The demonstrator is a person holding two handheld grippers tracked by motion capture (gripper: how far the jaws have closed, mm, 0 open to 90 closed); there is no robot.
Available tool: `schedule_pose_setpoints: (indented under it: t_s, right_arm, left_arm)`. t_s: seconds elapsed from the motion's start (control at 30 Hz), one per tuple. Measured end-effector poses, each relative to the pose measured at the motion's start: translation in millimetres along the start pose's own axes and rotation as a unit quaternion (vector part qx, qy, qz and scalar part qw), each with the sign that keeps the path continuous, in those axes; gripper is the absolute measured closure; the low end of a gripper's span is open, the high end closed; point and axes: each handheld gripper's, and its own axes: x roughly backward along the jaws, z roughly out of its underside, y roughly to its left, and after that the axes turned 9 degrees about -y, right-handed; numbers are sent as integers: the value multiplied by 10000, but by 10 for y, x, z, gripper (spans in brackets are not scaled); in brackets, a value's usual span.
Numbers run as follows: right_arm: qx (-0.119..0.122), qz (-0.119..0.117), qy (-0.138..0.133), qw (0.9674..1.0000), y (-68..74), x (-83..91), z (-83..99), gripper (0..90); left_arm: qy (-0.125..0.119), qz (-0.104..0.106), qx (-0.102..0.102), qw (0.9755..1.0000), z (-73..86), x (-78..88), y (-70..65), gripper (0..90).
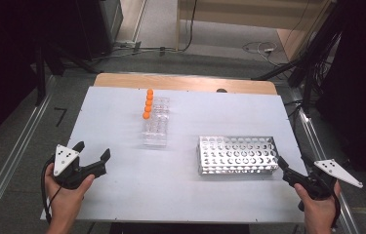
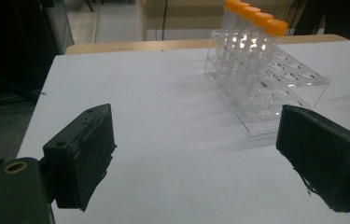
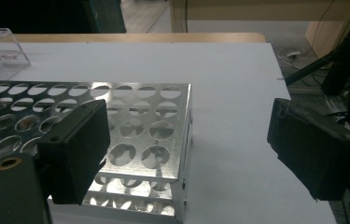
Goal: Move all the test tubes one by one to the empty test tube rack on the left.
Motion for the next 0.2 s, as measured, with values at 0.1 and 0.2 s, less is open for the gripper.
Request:
schedule_pose_setpoints:
  t_s: [0.1, 0.2]
  right_arm:
    - [-21, 51, 17, 10000, -33, 14, 13, 119]
    - [-39, 123, 35, 9999, -76, 33, 26, 119]
  left_arm:
    - [49, -79, -4, 10000, 25, 22, 50, 127]
    - [110, -161, 18, 9998, 63, 57, 107, 127]
